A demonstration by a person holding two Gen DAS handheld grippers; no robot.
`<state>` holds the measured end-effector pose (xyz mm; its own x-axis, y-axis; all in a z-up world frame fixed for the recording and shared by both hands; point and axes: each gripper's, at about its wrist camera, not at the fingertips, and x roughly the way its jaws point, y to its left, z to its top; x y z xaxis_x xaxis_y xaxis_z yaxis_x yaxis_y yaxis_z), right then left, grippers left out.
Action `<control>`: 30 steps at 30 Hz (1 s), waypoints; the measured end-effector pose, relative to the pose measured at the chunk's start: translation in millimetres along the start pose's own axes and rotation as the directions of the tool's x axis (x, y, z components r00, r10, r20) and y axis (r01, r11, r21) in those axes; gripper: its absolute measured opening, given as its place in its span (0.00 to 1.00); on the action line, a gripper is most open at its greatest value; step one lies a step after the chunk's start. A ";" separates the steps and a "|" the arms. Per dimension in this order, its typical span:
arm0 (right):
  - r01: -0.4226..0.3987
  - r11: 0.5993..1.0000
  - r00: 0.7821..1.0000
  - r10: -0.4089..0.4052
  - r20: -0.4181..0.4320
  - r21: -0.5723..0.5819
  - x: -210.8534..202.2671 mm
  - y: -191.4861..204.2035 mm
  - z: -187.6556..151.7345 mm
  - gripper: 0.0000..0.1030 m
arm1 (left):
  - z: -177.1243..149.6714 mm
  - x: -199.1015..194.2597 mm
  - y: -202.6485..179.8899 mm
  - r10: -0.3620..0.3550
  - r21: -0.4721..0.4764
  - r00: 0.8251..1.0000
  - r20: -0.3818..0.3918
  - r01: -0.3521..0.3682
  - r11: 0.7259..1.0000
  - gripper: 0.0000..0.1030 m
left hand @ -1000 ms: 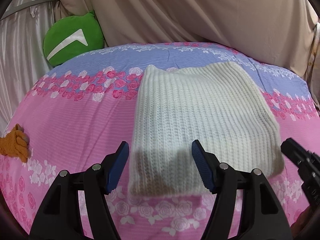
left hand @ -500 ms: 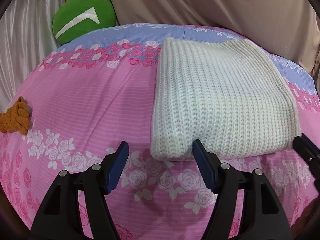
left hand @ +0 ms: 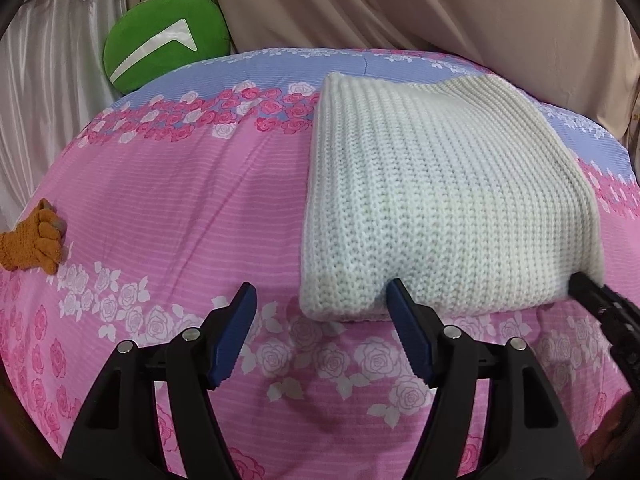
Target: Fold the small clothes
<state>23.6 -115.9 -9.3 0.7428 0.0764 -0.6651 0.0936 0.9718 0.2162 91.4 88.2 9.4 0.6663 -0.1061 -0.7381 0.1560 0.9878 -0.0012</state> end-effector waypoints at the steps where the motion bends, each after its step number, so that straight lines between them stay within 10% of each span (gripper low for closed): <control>1: 0.014 1.000 1.000 -0.014 0.018 -0.010 -8.5 4.0 -0.9 0.18 | -1.1 -1.5 -0.5 0.002 0.000 1.000 0.000 -0.002 1.000 0.64; 16: 0.089 0.988 0.987 -0.072 0.141 -0.123 -32.2 29.6 32.5 0.20 | 9.1 -38.8 -8.5 0.020 0.006 0.997 0.081 -0.020 1.000 0.63; 22: 0.135 0.981 0.990 -0.139 -0.018 -0.139 46.3 17.2 32.0 0.11 | 27.7 -8.9 -11.1 0.048 0.032 0.997 0.054 -0.049 0.998 0.66; 30: 0.091 0.992 0.995 -0.086 0.058 -0.085 -6.1 26.8 22.6 0.13 | 19.0 -13.9 -15.7 0.069 0.048 0.995 0.067 -0.072 0.996 0.67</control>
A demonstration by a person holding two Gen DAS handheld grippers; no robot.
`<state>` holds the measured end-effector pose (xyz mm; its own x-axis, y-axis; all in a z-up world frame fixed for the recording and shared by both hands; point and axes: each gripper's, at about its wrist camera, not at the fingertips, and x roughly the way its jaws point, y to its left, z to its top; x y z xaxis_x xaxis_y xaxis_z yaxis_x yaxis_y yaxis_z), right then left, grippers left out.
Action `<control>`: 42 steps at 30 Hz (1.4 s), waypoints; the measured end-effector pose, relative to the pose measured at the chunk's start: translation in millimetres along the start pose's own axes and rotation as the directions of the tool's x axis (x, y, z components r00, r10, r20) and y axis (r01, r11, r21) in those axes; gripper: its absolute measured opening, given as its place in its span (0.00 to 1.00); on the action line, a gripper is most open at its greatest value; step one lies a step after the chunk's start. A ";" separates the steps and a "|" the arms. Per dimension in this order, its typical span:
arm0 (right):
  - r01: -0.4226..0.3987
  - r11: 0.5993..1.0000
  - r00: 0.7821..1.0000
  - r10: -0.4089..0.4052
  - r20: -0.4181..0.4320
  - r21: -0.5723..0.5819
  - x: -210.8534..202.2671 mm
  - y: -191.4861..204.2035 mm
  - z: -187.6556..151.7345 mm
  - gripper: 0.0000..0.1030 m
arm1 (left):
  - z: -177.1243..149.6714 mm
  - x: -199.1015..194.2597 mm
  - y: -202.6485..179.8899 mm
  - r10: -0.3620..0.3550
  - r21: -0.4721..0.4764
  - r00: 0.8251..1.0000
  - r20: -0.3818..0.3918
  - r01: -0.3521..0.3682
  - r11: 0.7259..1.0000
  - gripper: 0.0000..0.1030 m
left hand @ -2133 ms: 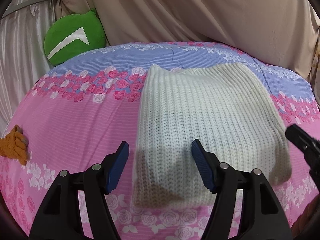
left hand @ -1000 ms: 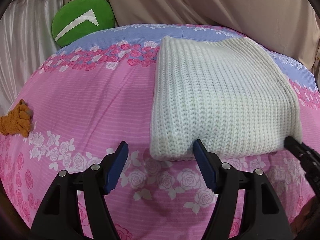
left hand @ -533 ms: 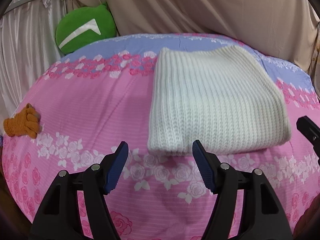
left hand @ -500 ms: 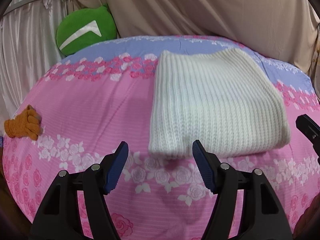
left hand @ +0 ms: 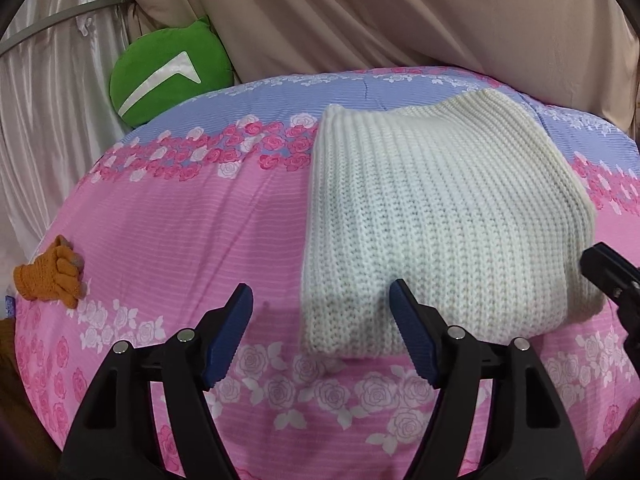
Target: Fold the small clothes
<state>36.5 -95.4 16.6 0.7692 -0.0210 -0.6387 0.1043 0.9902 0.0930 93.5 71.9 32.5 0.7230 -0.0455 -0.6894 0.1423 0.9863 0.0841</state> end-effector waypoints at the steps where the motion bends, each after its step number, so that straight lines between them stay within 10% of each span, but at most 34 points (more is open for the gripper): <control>1: 0.006 1.000 1.000 -0.006 0.004 -0.001 -5.5 0.6 -3.2 0.14 | -2.2 -2.0 -0.6 -0.004 0.000 1.000 -0.002 0.004 1.000 0.67; 42: 0.075 0.997 0.996 -0.073 -0.057 0.036 -24.1 -5.9 -77.8 0.37 | -56.7 -20.3 -22.0 0.021 -0.030 0.999 0.049 -0.019 0.999 0.78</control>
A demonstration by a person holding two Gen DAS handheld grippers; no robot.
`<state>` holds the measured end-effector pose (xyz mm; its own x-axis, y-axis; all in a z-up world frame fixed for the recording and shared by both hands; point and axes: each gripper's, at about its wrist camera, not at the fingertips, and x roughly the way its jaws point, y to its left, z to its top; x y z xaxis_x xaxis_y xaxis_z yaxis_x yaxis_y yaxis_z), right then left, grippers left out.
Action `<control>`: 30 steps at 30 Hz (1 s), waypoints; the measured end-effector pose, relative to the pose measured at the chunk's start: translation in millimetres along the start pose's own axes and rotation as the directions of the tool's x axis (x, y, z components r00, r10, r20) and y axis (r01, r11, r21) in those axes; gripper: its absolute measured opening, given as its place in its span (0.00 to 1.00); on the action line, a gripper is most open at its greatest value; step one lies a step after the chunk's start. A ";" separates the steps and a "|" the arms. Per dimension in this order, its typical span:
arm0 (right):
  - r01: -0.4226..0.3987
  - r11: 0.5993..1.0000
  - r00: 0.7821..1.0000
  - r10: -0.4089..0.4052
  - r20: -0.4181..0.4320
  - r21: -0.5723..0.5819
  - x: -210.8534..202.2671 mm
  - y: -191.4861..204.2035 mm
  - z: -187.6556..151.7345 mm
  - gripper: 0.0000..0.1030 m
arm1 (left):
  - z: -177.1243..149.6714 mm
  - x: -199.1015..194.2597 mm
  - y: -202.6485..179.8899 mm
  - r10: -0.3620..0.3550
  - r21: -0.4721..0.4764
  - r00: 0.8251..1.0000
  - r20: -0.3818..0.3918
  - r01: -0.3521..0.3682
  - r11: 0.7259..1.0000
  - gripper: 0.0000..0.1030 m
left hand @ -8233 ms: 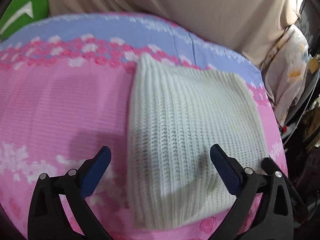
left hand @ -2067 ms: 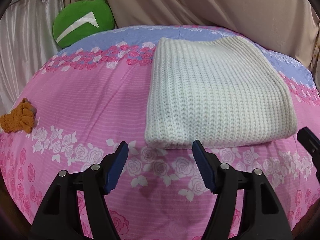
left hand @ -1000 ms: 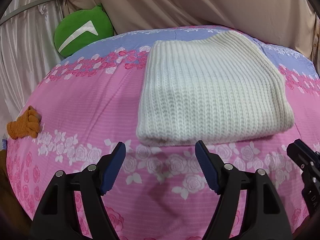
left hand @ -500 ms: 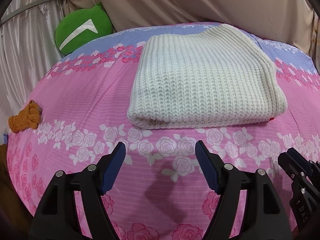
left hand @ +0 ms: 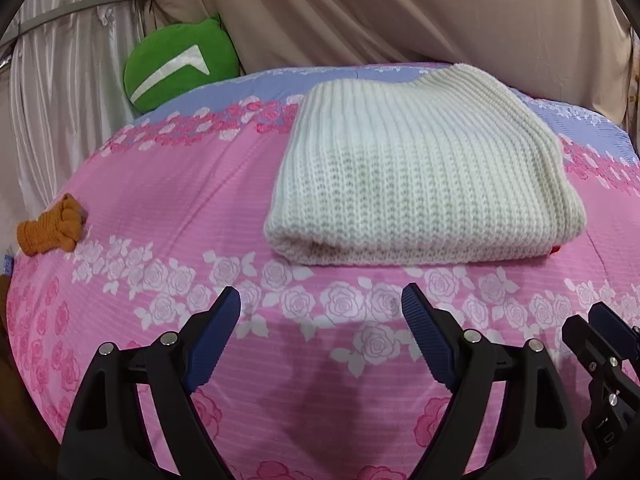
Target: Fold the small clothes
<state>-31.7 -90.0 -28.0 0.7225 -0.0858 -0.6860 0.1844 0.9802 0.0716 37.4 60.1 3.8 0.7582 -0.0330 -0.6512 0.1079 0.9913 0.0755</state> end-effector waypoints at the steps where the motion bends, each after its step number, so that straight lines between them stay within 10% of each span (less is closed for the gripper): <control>1: 0.005 1.000 1.000 -0.005 -0.001 -0.004 2.0 1.5 1.7 0.38 | 1.5 -0.2 0.2 0.001 0.003 1.000 0.004 -0.001 1.000 0.79; 30: 0.125 0.992 0.991 -0.126 -0.040 -0.026 23.0 16.2 4.6 0.60 | 3.6 3.9 -9.9 0.014 0.035 0.996 0.086 -0.017 0.999 0.90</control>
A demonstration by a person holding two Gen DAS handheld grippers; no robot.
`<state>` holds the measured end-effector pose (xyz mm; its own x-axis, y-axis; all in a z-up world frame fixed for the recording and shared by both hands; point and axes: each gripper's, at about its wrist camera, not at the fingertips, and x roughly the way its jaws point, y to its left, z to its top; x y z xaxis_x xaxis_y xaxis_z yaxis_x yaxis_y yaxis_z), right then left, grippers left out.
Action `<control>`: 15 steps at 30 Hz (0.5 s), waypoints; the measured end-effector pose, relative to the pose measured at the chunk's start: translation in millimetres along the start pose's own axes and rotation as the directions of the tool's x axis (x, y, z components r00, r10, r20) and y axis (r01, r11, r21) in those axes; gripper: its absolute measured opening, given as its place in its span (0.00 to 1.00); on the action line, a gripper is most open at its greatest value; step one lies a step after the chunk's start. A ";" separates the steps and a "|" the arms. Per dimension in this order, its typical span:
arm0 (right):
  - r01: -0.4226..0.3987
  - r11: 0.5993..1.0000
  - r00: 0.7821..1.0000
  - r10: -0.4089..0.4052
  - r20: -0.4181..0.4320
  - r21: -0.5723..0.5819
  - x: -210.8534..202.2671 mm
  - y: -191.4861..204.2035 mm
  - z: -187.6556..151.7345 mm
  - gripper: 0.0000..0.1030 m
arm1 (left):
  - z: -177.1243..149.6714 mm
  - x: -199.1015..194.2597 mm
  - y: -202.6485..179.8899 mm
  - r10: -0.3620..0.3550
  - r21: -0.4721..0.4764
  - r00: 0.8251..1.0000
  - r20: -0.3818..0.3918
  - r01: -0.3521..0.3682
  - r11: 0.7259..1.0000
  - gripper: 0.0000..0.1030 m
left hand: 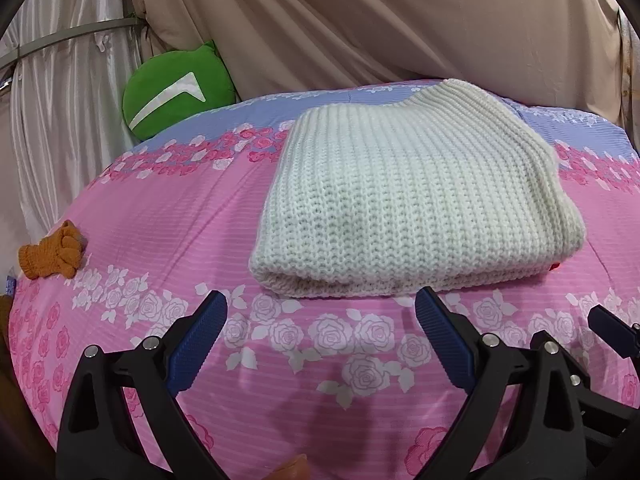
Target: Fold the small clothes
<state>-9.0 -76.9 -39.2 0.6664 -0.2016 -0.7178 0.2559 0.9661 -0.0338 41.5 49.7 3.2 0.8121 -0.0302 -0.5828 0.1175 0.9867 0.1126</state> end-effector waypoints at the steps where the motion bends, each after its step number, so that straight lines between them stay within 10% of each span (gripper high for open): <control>1: 0.000 1.000 1.000 0.000 0.001 0.001 -0.1 -0.2 0.0 0.60 | 0.2 0.3 -0.6 0.002 0.004 1.000 -0.001 -0.002 1.000 0.90; 15: -0.006 1.000 1.000 0.005 0.019 0.015 -2.3 -5.2 1.0 0.61 | 0.0 2.0 -1.9 0.009 0.010 1.000 -0.009 -0.009 1.000 0.90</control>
<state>-11.2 -81.7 -36.7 0.6812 -0.1994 -0.7044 0.2624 0.9648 -0.0194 42.9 47.7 1.8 0.8077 -0.0200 -0.5893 0.1161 0.9853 0.1257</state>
